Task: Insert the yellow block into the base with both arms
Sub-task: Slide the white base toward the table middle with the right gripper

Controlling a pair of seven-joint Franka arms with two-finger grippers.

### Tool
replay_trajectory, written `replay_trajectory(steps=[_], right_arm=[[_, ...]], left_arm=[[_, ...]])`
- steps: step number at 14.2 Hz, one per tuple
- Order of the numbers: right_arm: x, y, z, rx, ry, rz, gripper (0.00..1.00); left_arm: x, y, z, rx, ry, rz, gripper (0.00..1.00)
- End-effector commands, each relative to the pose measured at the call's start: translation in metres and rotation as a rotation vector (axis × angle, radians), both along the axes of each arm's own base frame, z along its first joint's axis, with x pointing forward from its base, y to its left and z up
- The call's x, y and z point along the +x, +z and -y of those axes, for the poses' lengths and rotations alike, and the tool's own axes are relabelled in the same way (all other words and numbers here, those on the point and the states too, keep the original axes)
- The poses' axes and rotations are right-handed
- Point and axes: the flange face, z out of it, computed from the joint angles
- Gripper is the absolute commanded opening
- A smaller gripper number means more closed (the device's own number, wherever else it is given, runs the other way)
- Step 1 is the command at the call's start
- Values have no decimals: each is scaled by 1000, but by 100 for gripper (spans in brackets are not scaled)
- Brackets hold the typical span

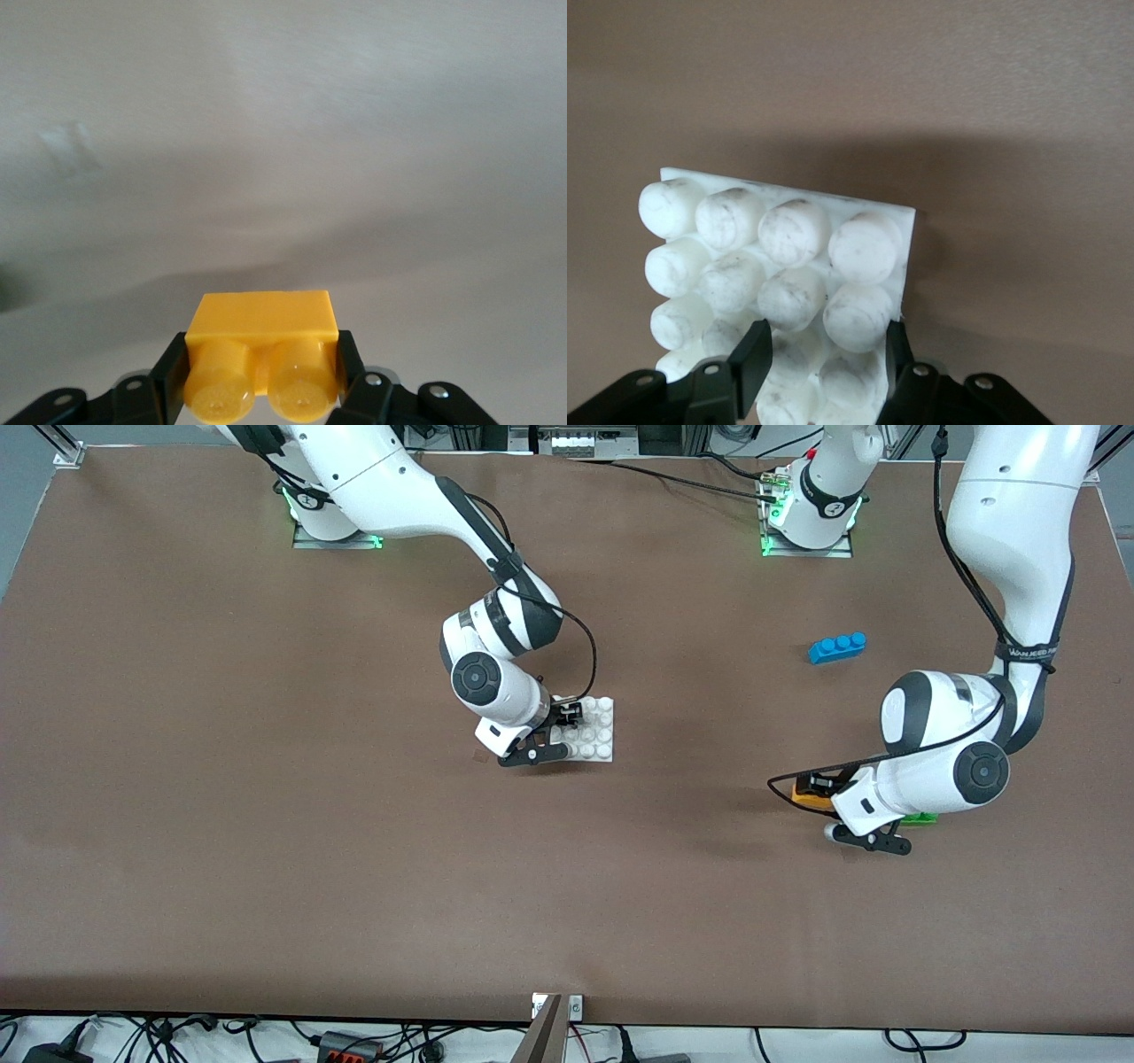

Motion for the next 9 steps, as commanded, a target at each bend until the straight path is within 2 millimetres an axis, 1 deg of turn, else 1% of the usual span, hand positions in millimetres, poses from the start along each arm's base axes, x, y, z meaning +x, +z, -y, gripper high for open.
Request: replay_trajectory(steps=[1,2,3,4,5,6,7,8,9], right_arm=[[-9,-34,-15,-9,12,-7,58],[-9,-34,-15,-9,18,-5,59],[-9,-31,-16,-8,18,-1,67],[-9,-27,-17,-6,20,3,82],[-7,-21,-17,-5,23,8,87],[-4,-13,-16,-2,26,16,95],[-2,2,-14,4,28,8,100],[0,12,-10,-9,35,-21,100],[5,32,-6,-4,36,-20,100]], left_arm=[[-10,29,4,-31,-33,-13,61],[-10,29,5,-32,-35,-16,61],[-10,29,6,-32,-36,-16,61],[-11,28,9,-32,-41,-17,61],[-11,26,10,-32,-42,-19,61],[-11,25,11,-32,-43,-19,61],[-11,25,13,-33,-43,-21,61],[-13,23,16,-33,-43,-25,61],[-13,24,17,-32,-43,-24,61]])
